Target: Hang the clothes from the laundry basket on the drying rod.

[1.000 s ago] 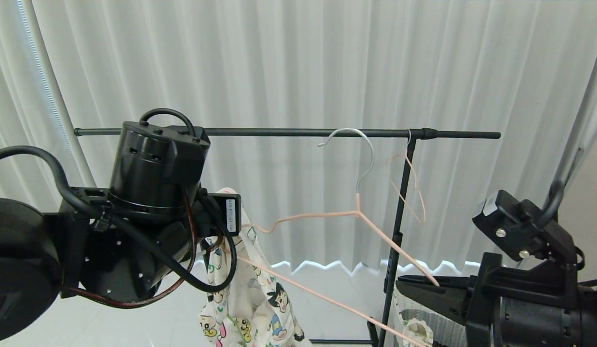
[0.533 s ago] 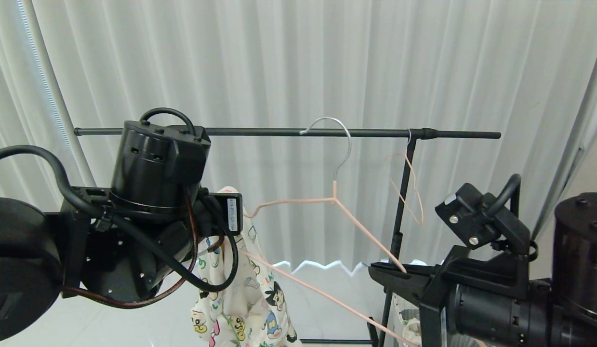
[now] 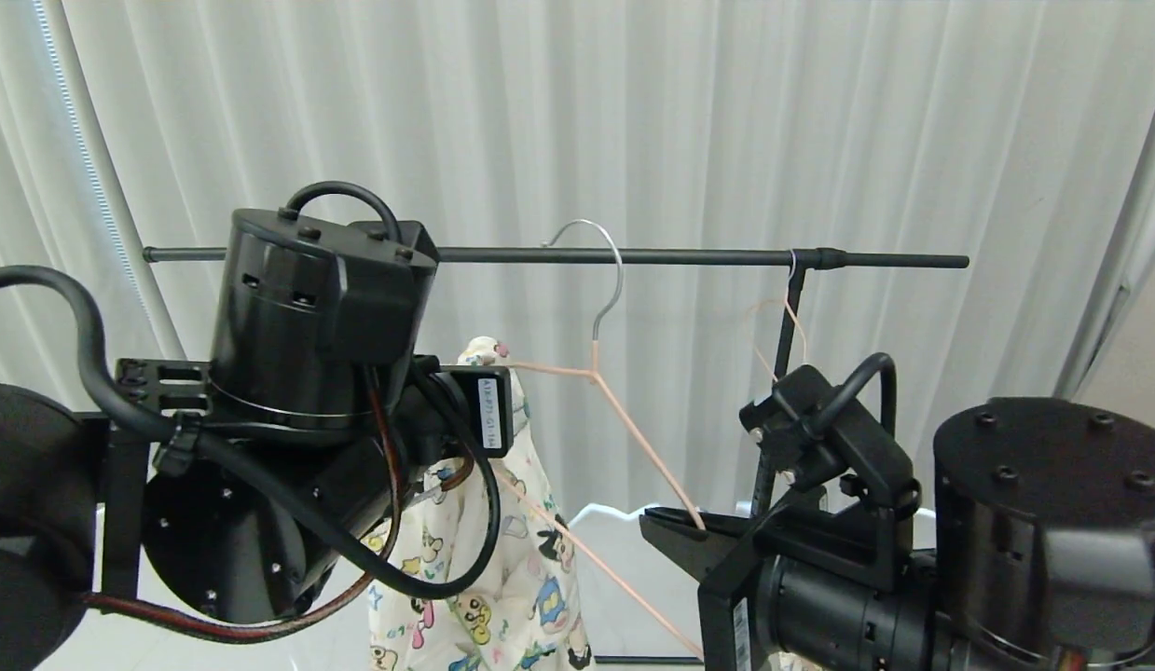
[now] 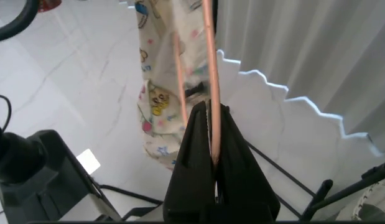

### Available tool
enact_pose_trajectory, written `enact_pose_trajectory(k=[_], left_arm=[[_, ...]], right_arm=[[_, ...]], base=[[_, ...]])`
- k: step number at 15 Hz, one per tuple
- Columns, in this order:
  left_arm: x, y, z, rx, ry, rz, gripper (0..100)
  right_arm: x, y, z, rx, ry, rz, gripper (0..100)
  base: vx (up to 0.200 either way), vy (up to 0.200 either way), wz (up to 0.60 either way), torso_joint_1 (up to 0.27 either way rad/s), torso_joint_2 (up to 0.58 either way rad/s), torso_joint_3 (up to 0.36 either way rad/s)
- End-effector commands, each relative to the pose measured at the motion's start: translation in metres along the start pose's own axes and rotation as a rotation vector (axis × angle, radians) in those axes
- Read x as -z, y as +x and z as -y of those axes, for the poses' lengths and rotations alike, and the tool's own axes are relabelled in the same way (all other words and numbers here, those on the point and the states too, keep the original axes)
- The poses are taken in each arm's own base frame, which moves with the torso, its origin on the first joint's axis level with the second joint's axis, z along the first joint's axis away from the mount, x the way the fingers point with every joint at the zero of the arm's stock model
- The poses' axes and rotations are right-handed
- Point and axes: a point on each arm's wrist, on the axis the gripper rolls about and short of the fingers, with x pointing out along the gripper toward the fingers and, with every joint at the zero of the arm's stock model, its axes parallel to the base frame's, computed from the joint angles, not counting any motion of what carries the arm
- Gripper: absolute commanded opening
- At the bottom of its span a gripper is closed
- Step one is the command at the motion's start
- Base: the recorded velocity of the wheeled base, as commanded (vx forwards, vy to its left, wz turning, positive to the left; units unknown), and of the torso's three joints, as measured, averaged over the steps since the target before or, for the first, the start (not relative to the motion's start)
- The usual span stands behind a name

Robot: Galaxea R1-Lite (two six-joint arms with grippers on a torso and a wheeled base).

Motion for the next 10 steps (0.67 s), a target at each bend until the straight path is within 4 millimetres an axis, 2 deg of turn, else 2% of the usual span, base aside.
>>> enact_pose_trajectory(k=[1,6,10], left_arm=[[-0.007,-0.006,0.006,0.032,-0.021,0.025,0],[-0.013,-0.022,0.015,0.096,-0.043,0.054,0],[-0.016,-0.043,0.019,0.167,-0.047,0.08,0]], right_arm=[[0.008,0.013,-0.008,-0.002,0.0,-0.017,0],[0.014,0.024,-0.017,0.002,0.01,0.003,0],[0.016,0.029,-0.017,0.003,0.014,0.017,0]], base=[[0.0,0.0,0.0,0.0,0.0,0.0],[0.0,0.0,0.0,0.0,0.0,0.0],[0.0,0.0,0.0,0.0,0.0,0.0]])
